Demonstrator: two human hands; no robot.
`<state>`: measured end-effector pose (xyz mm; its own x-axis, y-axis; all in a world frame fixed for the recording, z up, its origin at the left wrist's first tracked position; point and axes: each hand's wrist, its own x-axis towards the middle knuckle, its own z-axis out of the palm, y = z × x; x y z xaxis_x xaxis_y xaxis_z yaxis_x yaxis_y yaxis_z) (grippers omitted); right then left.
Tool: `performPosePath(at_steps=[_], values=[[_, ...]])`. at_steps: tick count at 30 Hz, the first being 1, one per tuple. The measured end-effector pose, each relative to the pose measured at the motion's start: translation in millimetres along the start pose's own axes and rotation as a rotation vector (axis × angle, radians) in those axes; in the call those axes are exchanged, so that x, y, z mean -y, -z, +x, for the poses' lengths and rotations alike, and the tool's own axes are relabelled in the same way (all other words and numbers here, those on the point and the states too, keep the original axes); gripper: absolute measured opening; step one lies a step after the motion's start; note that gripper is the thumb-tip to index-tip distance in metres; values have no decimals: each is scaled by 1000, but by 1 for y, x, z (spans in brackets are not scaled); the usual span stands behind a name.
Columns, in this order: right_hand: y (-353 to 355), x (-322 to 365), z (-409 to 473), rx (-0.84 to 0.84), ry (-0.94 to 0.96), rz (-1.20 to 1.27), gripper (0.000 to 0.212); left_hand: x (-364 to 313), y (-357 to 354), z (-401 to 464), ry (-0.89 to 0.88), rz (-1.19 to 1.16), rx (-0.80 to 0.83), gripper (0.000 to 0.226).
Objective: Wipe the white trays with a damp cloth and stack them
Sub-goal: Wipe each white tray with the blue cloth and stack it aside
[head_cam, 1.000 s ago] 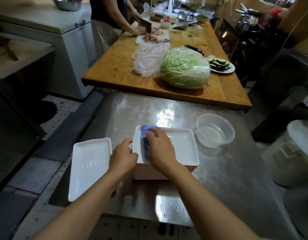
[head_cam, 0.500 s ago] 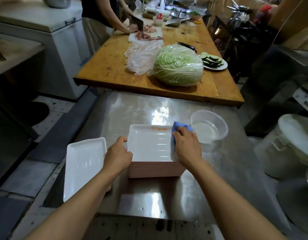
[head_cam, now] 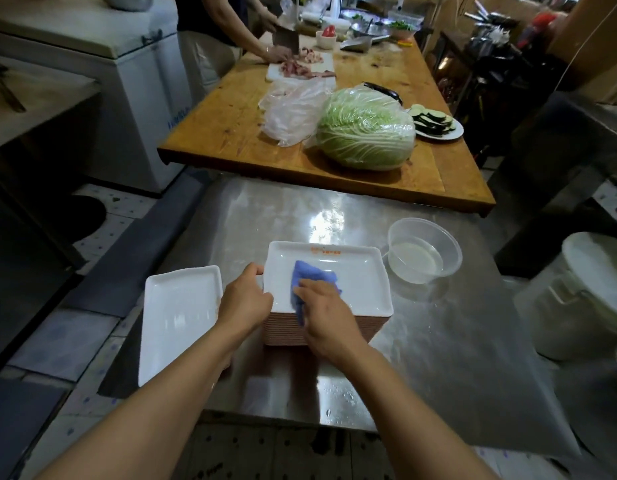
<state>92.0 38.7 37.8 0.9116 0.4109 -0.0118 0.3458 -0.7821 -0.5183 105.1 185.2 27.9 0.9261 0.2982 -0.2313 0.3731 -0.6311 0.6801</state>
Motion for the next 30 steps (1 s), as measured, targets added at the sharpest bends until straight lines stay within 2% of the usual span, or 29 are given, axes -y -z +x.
performPosePath(at_steps=[3,6,8,11,15,19,23,27,30], values=[[-12,8,-1,-35,136,21,28,-2,3,0,6,-27,24,38],[-8,2,-8,-20,195,6,36,-3,3,-1,21,-59,36,37],[2,-8,-16,-40,147,-27,31,-3,3,-1,32,-57,39,39],[21,-33,-31,-167,0,-202,21,-2,3,-1,31,-69,52,40],[35,-48,-47,-235,-185,-418,19,1,1,0,30,-99,51,39],[19,-30,-39,-248,-113,-270,21,2,1,-1,49,-191,74,40],[-10,2,-21,-176,53,-92,25,4,0,-1,56,-260,84,42],[-16,20,-7,-71,83,34,37,6,1,-1,77,-351,128,43],[-6,10,-14,-46,103,-1,44,5,-1,-2,81,-343,116,43]])
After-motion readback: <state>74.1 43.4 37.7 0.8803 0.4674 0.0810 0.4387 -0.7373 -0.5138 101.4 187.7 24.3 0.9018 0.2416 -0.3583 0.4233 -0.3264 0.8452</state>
